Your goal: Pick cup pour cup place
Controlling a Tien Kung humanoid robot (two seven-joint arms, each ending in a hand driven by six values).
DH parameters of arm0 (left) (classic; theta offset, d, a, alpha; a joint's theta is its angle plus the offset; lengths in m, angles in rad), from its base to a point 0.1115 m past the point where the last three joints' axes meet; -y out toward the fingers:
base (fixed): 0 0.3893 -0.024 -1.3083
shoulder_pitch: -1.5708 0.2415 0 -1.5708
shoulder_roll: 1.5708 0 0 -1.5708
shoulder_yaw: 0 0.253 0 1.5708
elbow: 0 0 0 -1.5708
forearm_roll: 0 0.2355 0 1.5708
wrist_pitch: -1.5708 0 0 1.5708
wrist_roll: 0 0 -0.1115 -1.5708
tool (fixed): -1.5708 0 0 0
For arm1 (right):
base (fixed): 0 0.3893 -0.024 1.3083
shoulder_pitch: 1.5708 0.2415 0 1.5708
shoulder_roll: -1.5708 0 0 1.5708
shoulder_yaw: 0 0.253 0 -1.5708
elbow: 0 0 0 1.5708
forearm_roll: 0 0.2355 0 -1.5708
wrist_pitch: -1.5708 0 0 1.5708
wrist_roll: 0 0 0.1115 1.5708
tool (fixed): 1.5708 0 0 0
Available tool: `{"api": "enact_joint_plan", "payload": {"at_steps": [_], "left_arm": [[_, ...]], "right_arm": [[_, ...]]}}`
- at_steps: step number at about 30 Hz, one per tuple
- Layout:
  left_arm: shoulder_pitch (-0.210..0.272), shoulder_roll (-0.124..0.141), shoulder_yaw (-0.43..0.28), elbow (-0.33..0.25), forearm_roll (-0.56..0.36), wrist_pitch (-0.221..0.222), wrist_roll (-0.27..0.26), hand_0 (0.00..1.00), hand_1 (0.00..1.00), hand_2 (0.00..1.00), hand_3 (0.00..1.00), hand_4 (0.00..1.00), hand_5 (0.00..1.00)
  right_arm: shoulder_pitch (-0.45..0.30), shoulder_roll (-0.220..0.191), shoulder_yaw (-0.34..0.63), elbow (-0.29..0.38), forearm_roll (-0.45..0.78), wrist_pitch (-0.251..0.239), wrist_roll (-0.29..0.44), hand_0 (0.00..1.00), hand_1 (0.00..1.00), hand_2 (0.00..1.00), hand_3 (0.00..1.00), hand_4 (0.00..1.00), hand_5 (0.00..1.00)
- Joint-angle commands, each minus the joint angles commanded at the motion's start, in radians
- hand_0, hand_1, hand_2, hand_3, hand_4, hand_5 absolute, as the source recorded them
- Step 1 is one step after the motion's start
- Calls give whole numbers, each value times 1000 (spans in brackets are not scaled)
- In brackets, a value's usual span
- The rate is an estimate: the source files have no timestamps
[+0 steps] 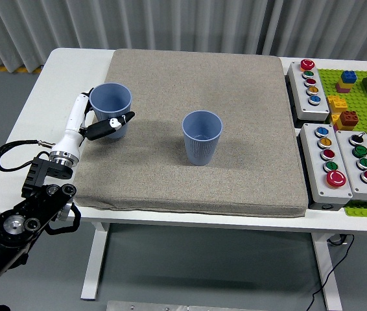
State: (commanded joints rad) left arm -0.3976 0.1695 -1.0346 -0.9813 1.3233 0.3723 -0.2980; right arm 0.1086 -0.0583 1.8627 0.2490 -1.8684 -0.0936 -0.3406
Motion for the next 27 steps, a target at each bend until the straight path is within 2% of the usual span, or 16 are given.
{"api": "enact_joint_plan", "payload": {"at_steps": [6,16,17,22,23,27], "left_arm": [[33,-18,8,2,0,11,-9,572,501,543,516,889,209],[50,-24,10,-4,-4,-3,-17,574,510,547,521,890,212],[50,-24,9,-4,-5,-4,-18,599,571,621,596,897,225],[53,-26,-7,-13,11,-23,-22,599,571,621,596,897,225],[53,-25,-9,-15,13,-23,-22,639,624,717,728,932,273],[53,-24,-20,-18,25,-28,-18,639,624,717,728,932,273]], "right_arm": [[0,-1,2,0,-3,1,0,651,653,588,594,2,60],[2,1,3,0,-4,1,-1,651,653,588,594,2,56],[2,1,3,0,-4,1,-1,651,652,588,594,2,56],[2,1,6,0,-8,2,-2,651,652,588,594,2,56],[2,1,6,0,-8,2,-2,651,652,588,594,2,56],[1,1,7,0,-10,3,-1,651,652,588,594,2,56]]}}
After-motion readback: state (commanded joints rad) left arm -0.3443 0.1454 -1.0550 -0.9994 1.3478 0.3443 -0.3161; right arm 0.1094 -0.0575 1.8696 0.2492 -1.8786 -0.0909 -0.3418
